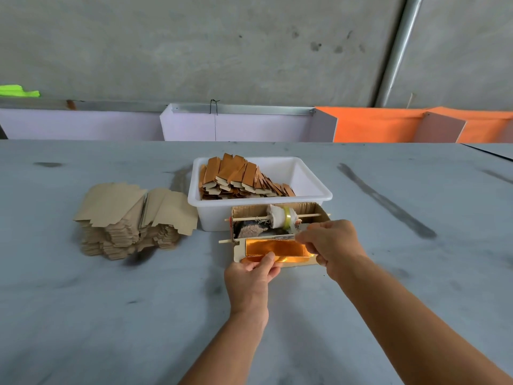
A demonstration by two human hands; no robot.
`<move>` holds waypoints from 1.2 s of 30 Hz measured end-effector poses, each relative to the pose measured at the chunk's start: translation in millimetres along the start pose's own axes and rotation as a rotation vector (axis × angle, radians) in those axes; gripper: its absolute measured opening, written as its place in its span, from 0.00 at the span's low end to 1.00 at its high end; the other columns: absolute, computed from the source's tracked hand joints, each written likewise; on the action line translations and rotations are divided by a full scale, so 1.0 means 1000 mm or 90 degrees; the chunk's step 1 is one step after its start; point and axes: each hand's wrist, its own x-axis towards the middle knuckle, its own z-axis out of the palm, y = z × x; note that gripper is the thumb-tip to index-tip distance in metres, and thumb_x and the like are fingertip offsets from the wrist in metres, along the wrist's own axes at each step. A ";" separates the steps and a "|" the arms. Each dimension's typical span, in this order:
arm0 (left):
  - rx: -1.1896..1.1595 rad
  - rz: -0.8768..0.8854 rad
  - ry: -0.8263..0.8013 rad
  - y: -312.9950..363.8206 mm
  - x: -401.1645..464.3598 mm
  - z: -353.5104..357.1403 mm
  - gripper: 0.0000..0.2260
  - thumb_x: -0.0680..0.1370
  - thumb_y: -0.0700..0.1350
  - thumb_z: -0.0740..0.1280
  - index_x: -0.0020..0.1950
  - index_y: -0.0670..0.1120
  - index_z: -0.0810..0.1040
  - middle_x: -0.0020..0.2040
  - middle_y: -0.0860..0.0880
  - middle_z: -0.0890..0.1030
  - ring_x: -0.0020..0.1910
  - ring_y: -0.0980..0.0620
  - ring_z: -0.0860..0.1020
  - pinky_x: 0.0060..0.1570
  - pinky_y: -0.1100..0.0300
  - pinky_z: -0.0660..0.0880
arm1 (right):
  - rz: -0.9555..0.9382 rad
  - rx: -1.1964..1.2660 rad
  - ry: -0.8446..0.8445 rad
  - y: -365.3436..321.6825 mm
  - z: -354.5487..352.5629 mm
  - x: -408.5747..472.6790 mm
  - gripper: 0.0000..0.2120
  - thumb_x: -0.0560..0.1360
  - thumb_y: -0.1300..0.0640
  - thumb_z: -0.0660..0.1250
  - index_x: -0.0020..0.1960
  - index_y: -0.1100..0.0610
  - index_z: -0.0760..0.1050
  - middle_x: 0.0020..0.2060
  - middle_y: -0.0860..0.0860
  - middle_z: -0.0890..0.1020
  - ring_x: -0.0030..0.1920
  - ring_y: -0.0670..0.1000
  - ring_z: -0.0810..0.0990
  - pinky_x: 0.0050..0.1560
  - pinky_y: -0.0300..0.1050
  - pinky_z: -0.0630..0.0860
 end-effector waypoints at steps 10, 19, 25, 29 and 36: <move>0.017 0.008 0.001 -0.002 -0.002 -0.001 0.07 0.71 0.38 0.73 0.43 0.43 0.75 0.40 0.47 0.83 0.34 0.51 0.84 0.35 0.64 0.79 | -0.027 0.052 -0.009 0.015 0.000 -0.002 0.13 0.69 0.65 0.74 0.29 0.60 0.74 0.27 0.54 0.73 0.27 0.49 0.67 0.25 0.39 0.64; 0.032 0.011 -0.010 -0.004 -0.003 -0.003 0.07 0.71 0.39 0.73 0.44 0.44 0.77 0.40 0.48 0.84 0.35 0.51 0.84 0.36 0.64 0.80 | -0.112 -0.010 0.021 0.028 0.006 -0.002 0.09 0.69 0.60 0.75 0.34 0.56 0.76 0.32 0.53 0.79 0.30 0.47 0.73 0.25 0.36 0.66; 0.009 0.015 -0.024 -0.001 -0.003 -0.004 0.04 0.71 0.36 0.73 0.42 0.40 0.79 0.35 0.48 0.84 0.35 0.49 0.84 0.34 0.64 0.80 | -0.219 -0.102 0.050 0.037 0.004 0.001 0.09 0.69 0.62 0.74 0.34 0.54 0.76 0.33 0.51 0.80 0.35 0.49 0.78 0.33 0.38 0.72; -0.012 0.018 -0.025 0.000 -0.004 -0.004 0.04 0.70 0.34 0.73 0.41 0.40 0.79 0.35 0.48 0.84 0.34 0.49 0.84 0.33 0.64 0.79 | -0.236 -0.112 0.045 0.040 0.005 0.005 0.07 0.70 0.63 0.73 0.35 0.56 0.77 0.34 0.52 0.81 0.37 0.49 0.78 0.37 0.40 0.76; -0.010 0.017 -0.023 0.000 -0.005 -0.004 0.04 0.71 0.34 0.73 0.38 0.41 0.80 0.33 0.47 0.84 0.32 0.49 0.83 0.34 0.63 0.80 | -0.233 -0.091 0.037 0.047 0.005 0.005 0.08 0.69 0.63 0.73 0.35 0.56 0.77 0.34 0.52 0.80 0.35 0.49 0.77 0.34 0.39 0.74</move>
